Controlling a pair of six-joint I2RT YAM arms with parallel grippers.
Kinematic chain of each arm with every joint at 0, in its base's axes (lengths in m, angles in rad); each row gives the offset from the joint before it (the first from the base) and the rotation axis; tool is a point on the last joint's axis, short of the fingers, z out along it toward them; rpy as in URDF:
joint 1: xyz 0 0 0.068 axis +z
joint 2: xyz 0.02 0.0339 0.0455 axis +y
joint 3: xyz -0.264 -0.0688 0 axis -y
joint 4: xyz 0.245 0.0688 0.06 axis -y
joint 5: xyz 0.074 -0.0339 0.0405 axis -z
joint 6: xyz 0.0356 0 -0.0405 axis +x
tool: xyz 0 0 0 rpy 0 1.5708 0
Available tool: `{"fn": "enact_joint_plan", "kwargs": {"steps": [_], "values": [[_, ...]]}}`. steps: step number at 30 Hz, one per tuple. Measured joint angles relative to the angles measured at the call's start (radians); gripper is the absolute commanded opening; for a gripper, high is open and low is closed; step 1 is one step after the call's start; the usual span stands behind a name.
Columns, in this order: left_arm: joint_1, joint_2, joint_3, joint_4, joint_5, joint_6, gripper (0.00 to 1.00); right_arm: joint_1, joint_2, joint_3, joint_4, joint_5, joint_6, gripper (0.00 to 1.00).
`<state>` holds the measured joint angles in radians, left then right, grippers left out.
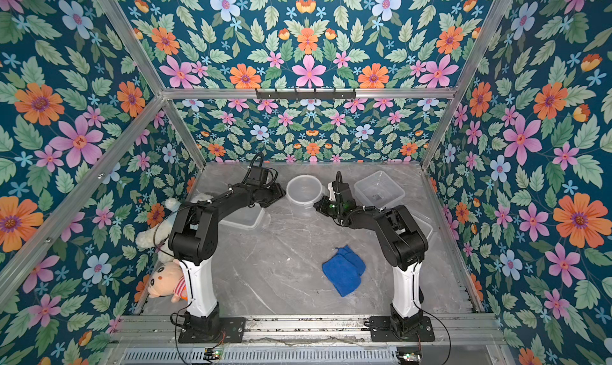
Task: Wipe the insides of the lunch boxes
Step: Adjust the lunch box at the center of the board.
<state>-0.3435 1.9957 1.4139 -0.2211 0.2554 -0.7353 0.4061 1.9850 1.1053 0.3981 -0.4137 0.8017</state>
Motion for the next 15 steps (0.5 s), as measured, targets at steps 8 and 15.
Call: {"fn": "enact_joint_plan", "kwargs": {"steps": [8,15], "values": [[-0.054,-0.090,-0.044,-0.059,0.032,0.006,0.65,-0.066,-0.021,-0.023,-0.059,0.026,-0.026,0.00],[-0.056,-0.116,0.094,-0.154,-0.036,0.049,0.66,-0.085,-0.059,-0.119,0.078,-0.010,-0.024,0.32]]}}
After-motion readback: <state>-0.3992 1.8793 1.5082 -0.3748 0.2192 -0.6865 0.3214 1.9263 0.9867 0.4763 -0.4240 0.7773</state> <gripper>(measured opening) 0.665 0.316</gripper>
